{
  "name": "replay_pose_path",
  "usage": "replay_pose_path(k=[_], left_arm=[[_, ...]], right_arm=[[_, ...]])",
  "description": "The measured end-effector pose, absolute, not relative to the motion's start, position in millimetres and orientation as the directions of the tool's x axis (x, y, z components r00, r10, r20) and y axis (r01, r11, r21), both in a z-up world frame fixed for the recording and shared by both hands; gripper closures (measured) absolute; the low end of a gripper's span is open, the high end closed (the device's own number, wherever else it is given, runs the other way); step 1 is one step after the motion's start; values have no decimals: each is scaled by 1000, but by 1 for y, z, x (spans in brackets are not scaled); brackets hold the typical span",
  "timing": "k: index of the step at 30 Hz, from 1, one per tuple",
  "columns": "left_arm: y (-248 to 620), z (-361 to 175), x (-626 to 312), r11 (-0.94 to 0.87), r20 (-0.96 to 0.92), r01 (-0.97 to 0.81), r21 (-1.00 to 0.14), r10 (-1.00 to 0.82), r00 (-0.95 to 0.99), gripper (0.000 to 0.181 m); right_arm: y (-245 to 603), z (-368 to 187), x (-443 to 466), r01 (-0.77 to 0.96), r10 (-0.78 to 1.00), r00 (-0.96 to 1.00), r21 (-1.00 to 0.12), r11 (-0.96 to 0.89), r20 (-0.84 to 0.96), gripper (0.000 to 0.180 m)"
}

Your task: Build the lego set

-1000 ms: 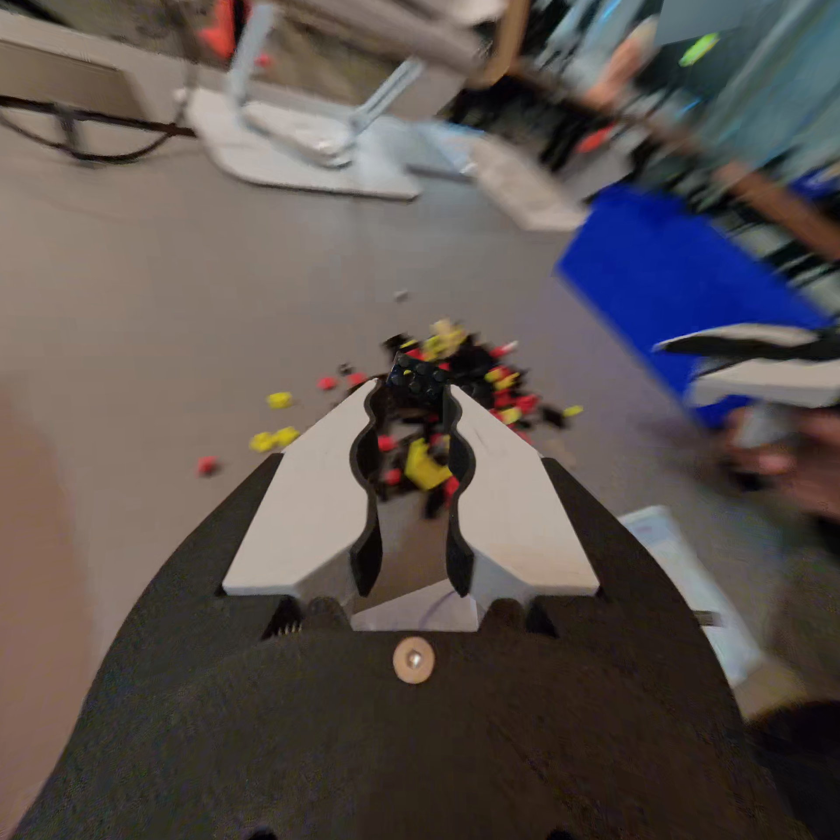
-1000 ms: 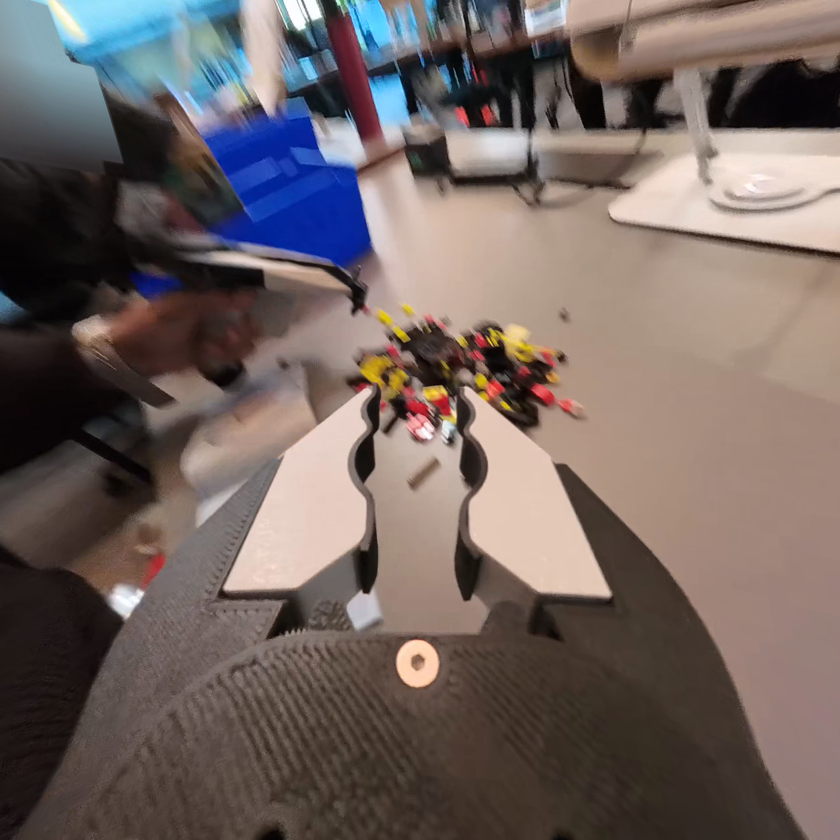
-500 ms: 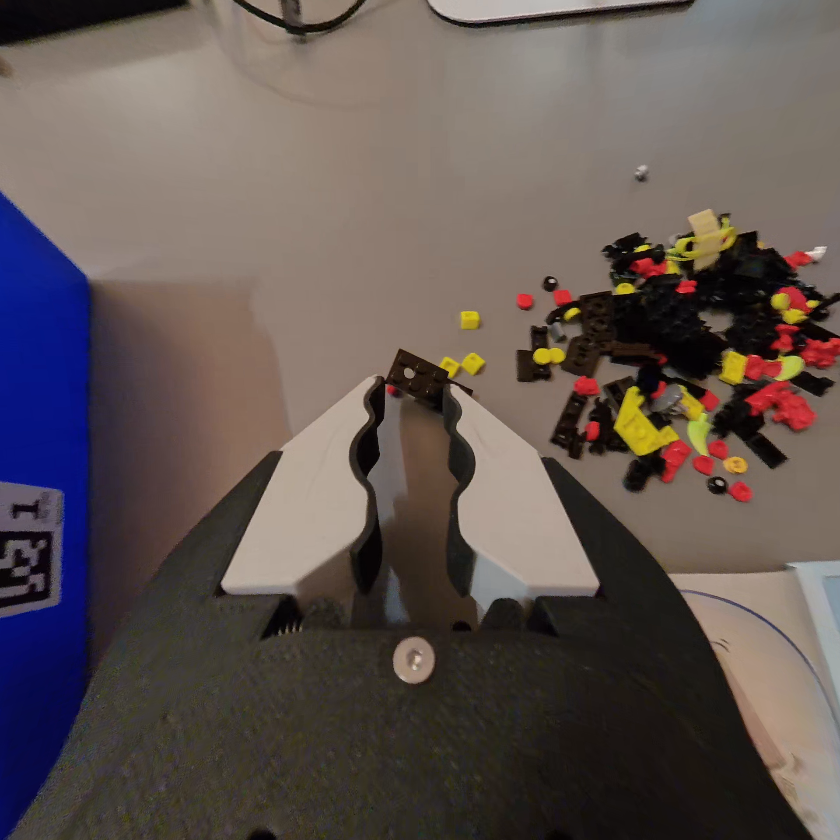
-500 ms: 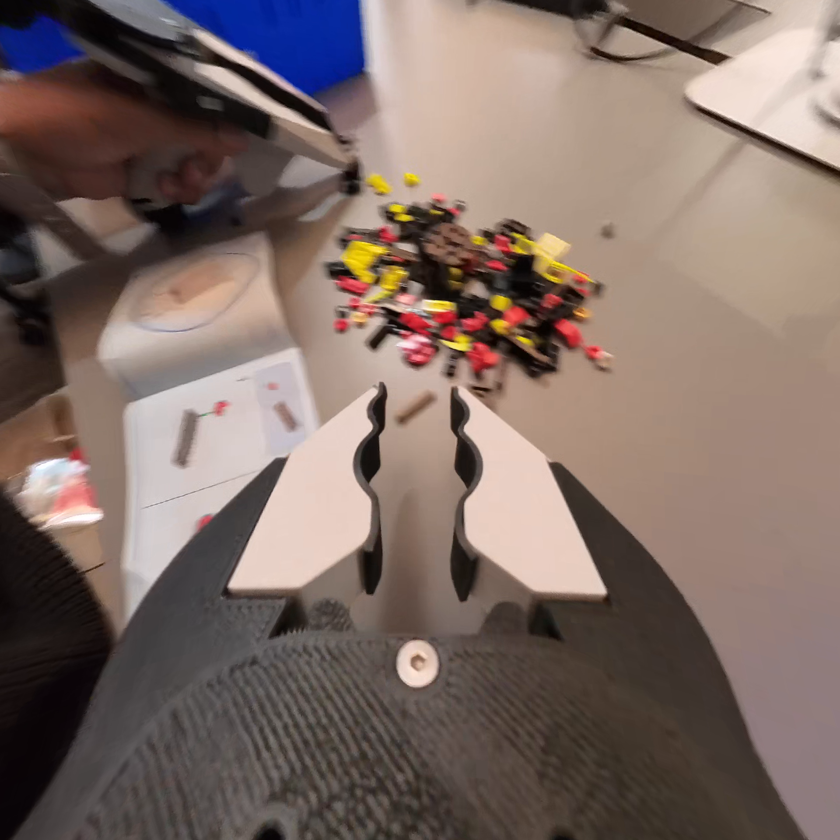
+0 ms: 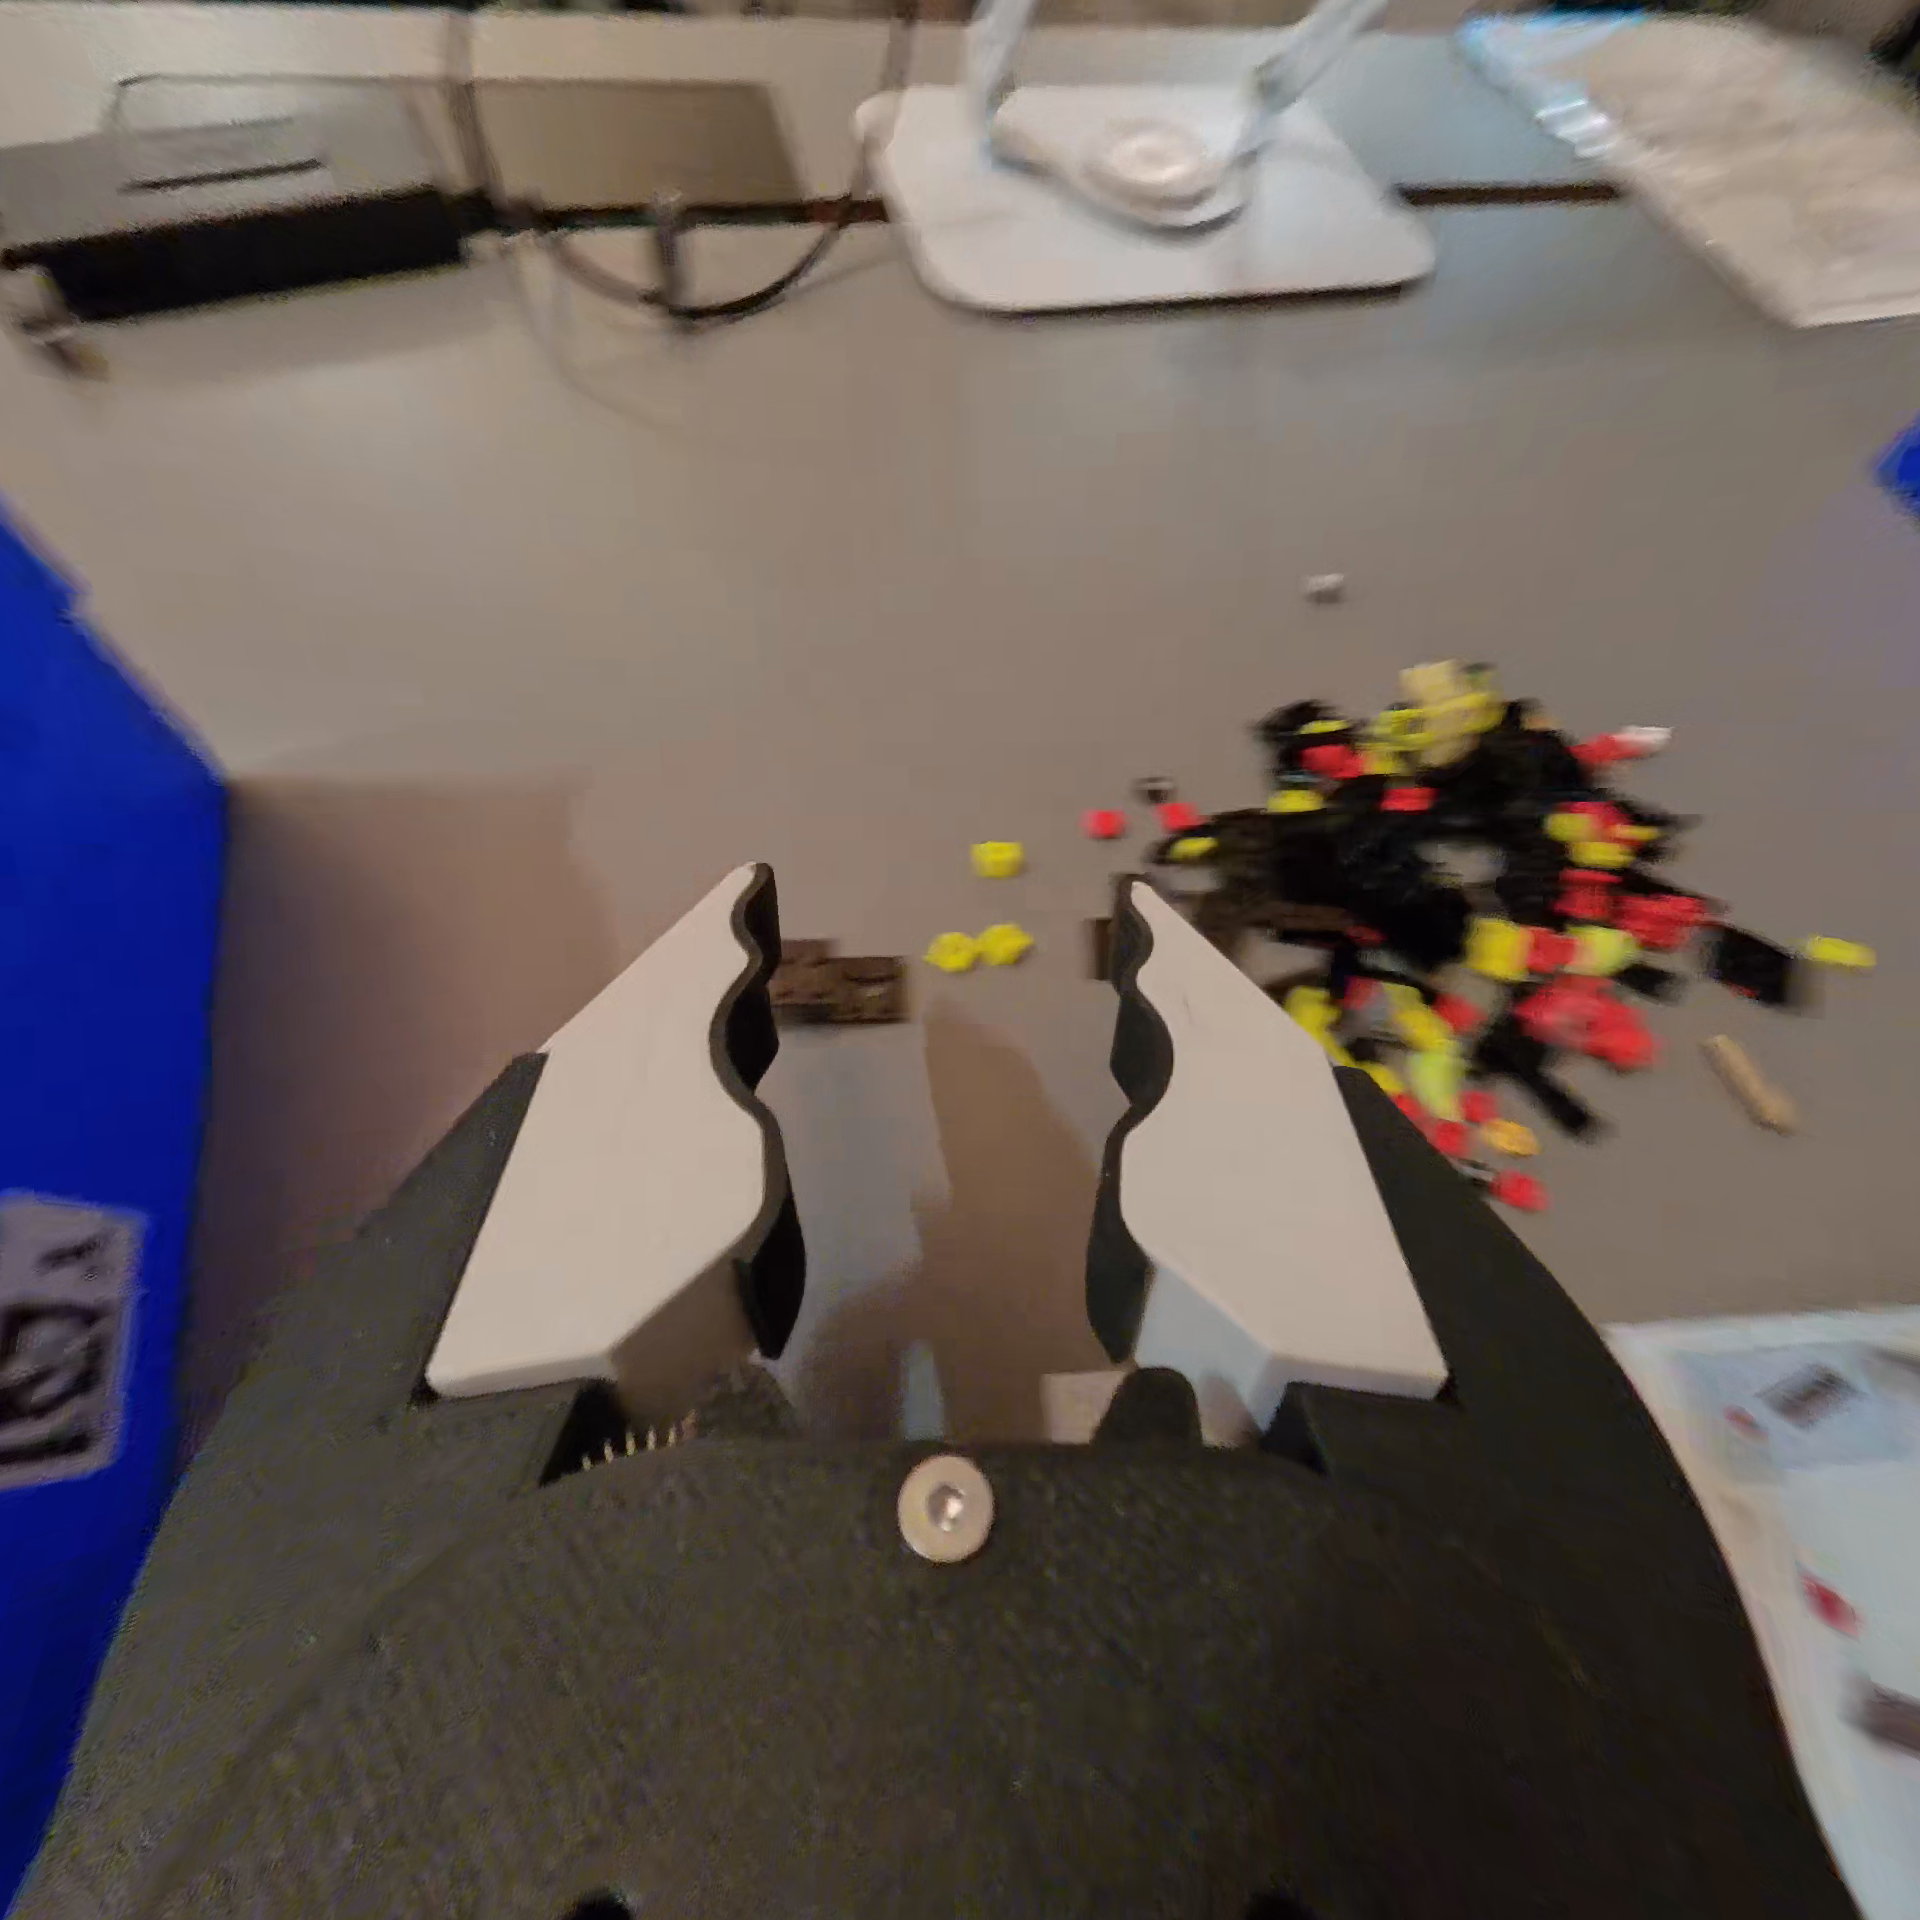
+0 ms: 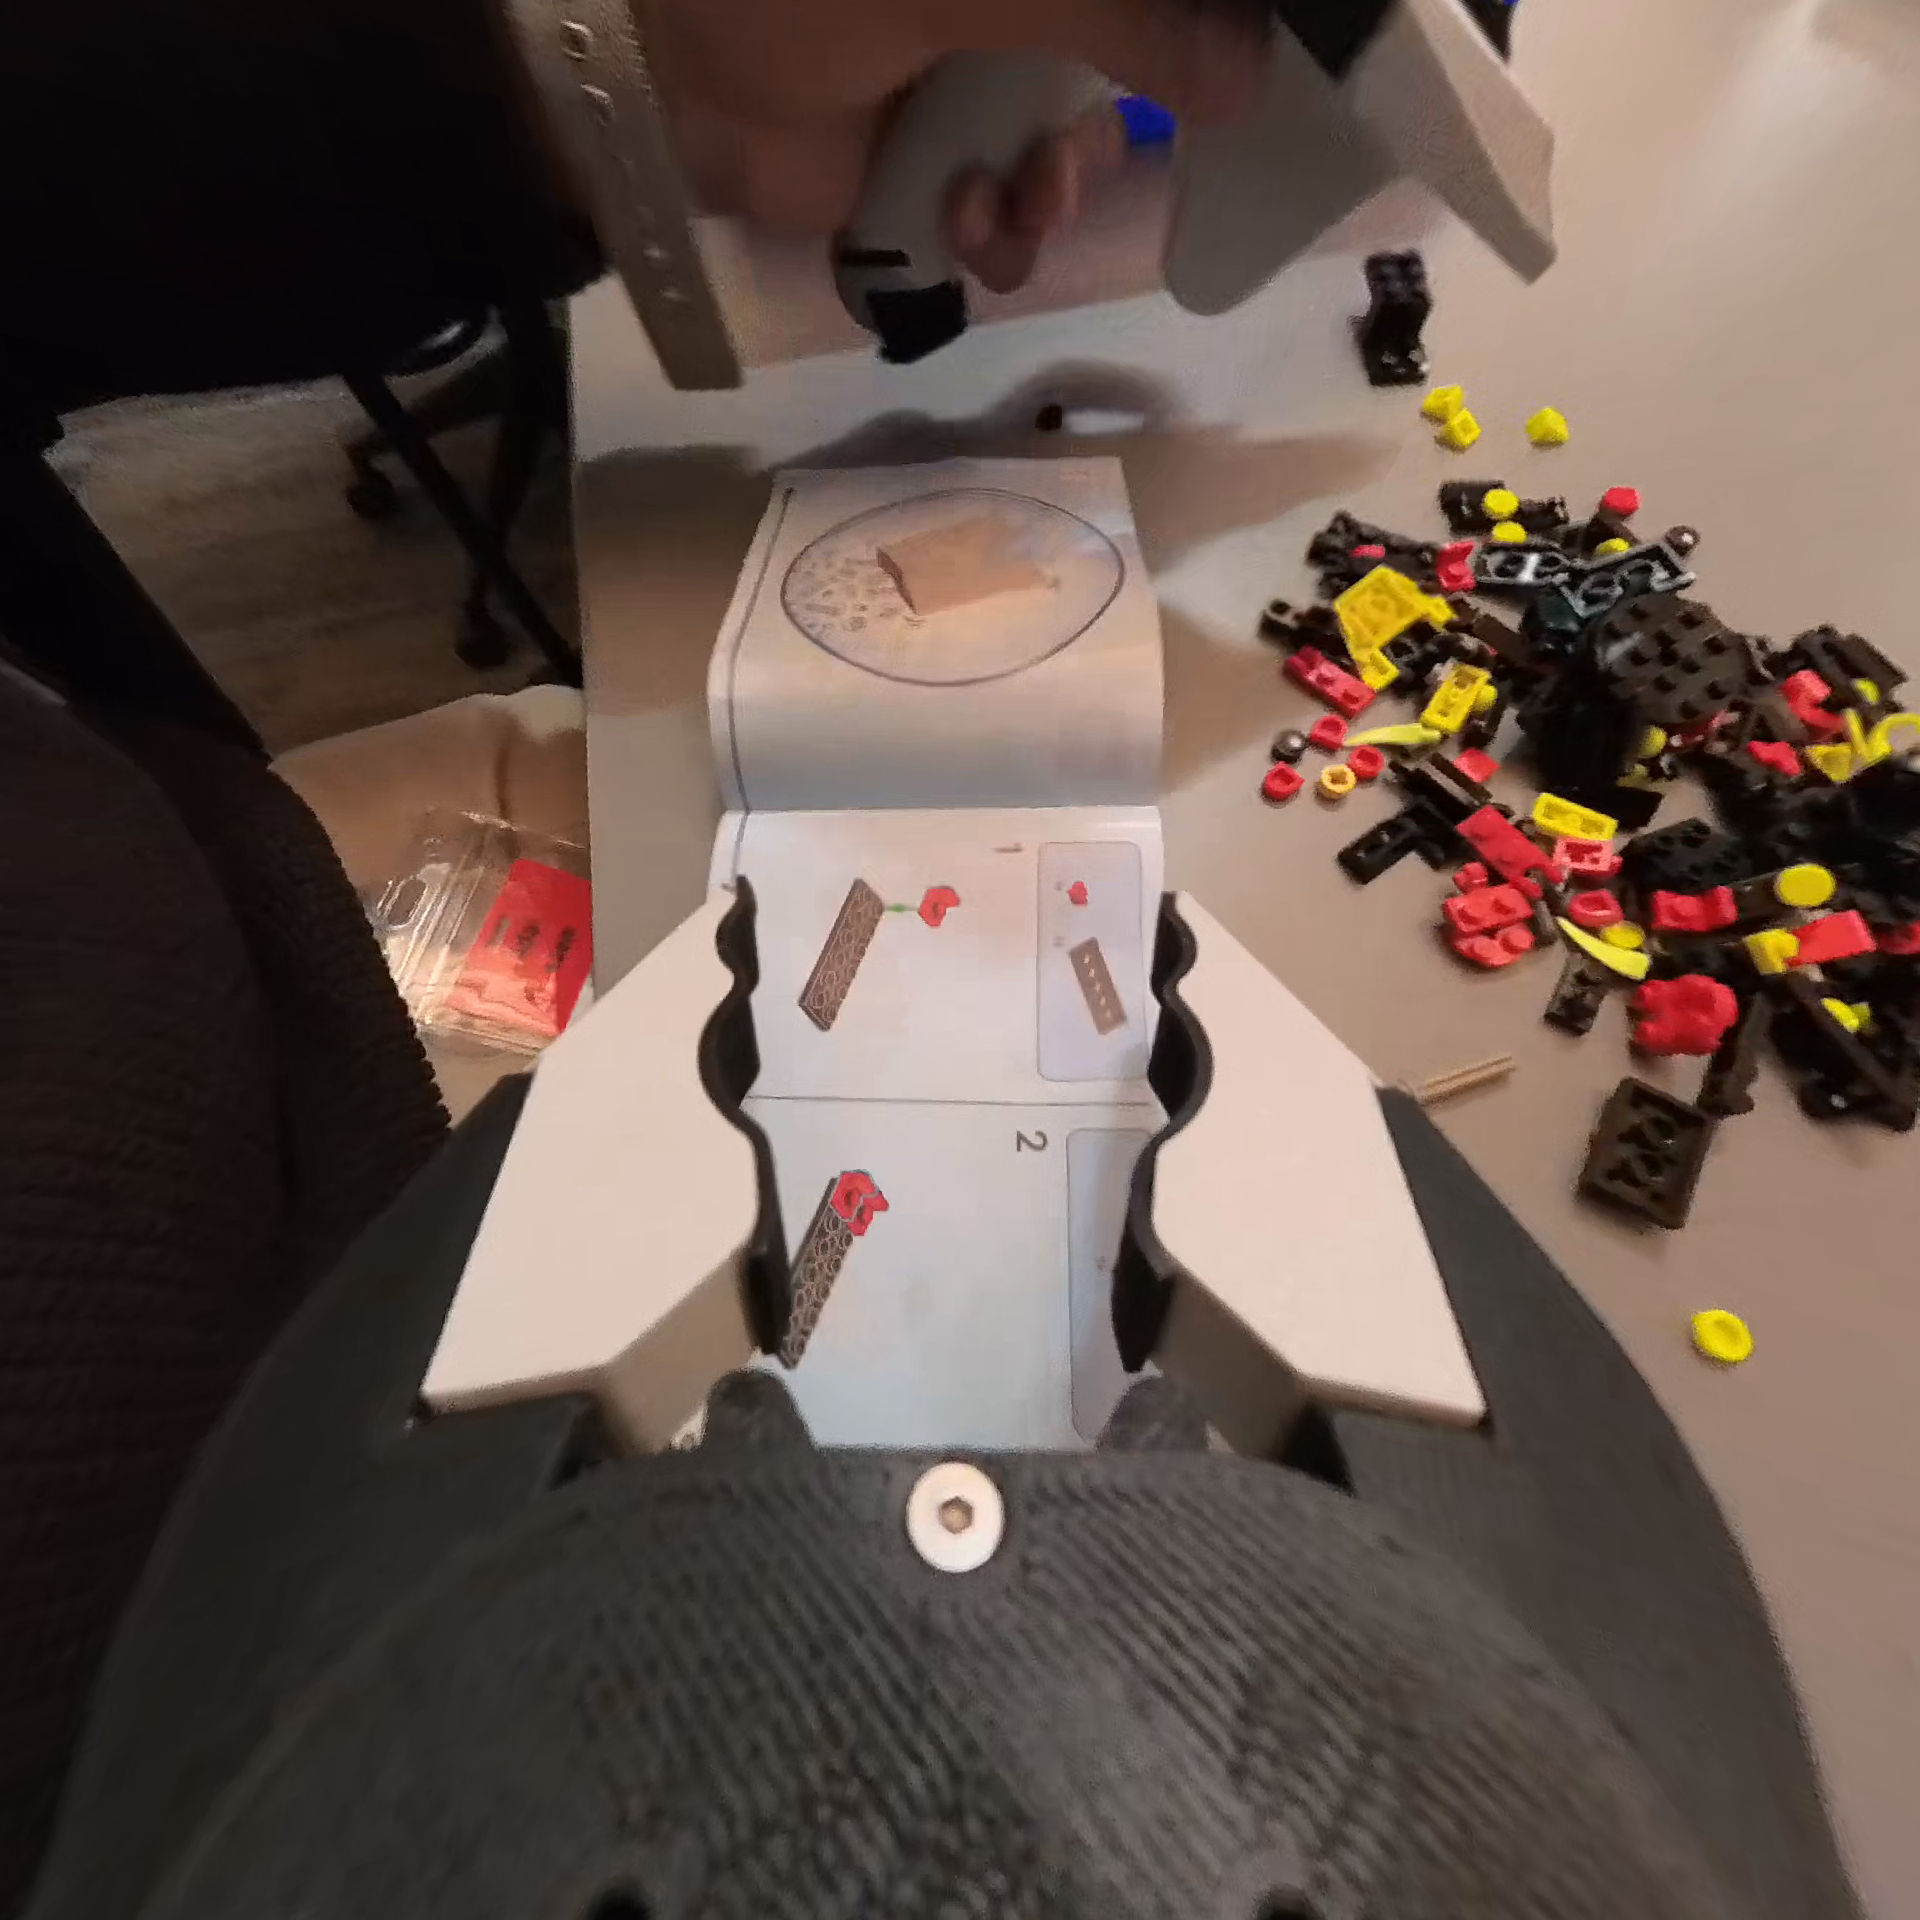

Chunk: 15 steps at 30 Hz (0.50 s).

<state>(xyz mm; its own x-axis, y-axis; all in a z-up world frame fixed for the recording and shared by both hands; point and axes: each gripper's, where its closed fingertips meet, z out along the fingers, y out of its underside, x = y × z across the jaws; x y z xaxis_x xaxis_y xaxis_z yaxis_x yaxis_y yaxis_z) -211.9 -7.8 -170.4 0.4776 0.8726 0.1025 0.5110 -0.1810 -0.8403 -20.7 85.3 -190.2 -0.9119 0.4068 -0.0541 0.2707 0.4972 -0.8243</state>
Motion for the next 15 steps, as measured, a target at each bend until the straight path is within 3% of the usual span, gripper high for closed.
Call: replay_pose_path(k=[3, 6, 7, 10, 13, 15], left_arm=[[55, -145, -155, -253, 192, 408, -877, 594, 781, 127], [86, -165, -81, -510, 220, 328, -795, 262, 940, 105], [86, -180, -71, -595, 203, 305, -744, 233, 951, 97], [84, -207, -57, -706, 180, 261, -659, 189, 965, 99], [77, -213, -44, -751, 217, 229, -619, 117, 969, 121], [72, -212, -36, -765, 238, 201, -612, 65, 969, 160]], right_arm=[[95, -192, -27, 319, 450, -889, -817, 481, -82, 103], [103, -189, -28, 345, 477, -873, -821, 454, -103, 105], [104, -187, -28, 350, 480, -870, -826, 441, -113, 106], [104, -183, -28, 353, 480, -868, -837, 419, -126, 108], [105, -186, -27, 344, 480, -871, -830, 438, -108, 108], [106, -186, -26, 334, 479, -873, -829, 450, -92, 109]])
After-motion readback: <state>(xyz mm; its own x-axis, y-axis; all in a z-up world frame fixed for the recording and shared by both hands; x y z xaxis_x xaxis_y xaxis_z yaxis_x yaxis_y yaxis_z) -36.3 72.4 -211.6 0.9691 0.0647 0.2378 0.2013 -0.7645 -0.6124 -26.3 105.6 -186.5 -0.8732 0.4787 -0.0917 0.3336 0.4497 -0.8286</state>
